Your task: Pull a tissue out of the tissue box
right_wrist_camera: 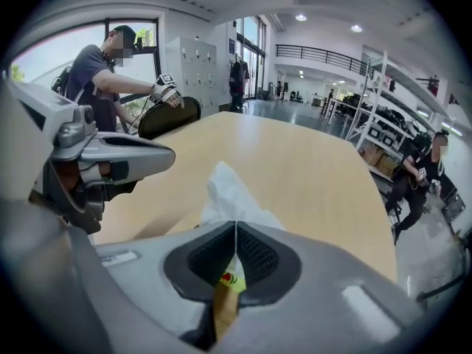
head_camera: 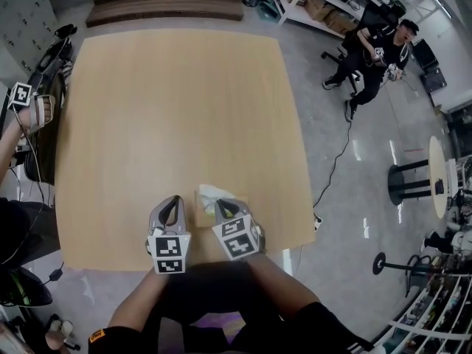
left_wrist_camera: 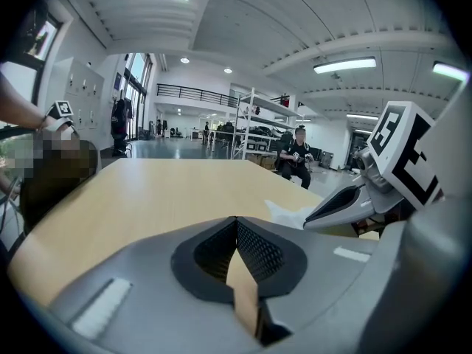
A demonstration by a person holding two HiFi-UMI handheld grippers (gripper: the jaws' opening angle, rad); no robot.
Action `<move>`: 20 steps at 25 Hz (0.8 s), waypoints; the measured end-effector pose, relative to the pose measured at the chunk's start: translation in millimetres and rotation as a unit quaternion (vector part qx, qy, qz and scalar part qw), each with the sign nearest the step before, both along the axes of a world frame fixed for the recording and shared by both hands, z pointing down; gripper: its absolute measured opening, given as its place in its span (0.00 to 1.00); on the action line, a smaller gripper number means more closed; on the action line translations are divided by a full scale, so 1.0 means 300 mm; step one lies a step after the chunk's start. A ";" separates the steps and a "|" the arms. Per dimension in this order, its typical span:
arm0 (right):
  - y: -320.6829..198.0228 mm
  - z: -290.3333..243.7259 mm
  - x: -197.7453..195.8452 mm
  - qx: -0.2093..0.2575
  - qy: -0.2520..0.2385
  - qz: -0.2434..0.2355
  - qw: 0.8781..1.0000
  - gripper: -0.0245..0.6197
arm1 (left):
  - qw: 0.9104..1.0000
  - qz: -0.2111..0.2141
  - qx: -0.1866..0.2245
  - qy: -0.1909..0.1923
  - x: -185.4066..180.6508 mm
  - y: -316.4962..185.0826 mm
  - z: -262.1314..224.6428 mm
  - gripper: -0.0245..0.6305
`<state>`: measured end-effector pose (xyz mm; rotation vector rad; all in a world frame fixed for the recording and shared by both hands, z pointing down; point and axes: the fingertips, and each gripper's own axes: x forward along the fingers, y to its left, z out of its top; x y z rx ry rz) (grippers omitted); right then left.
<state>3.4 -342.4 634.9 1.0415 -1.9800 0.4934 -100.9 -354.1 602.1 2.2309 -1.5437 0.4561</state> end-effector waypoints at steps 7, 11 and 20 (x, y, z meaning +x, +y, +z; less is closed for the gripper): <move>-0.031 -0.137 0.037 0.053 -0.040 0.045 0.997 0.03 | 1.000 0.001 0.019 0.010 0.011 0.007 -0.075 0.07; -0.050 -0.242 0.046 0.103 -0.061 0.067 0.991 0.03 | 0.999 -0.001 0.032 0.022 0.008 0.007 -0.148 0.07; -0.016 -0.466 0.035 0.203 -0.108 0.098 0.968 0.03 | 0.996 0.000 0.088 0.030 -0.031 0.063 -0.299 0.07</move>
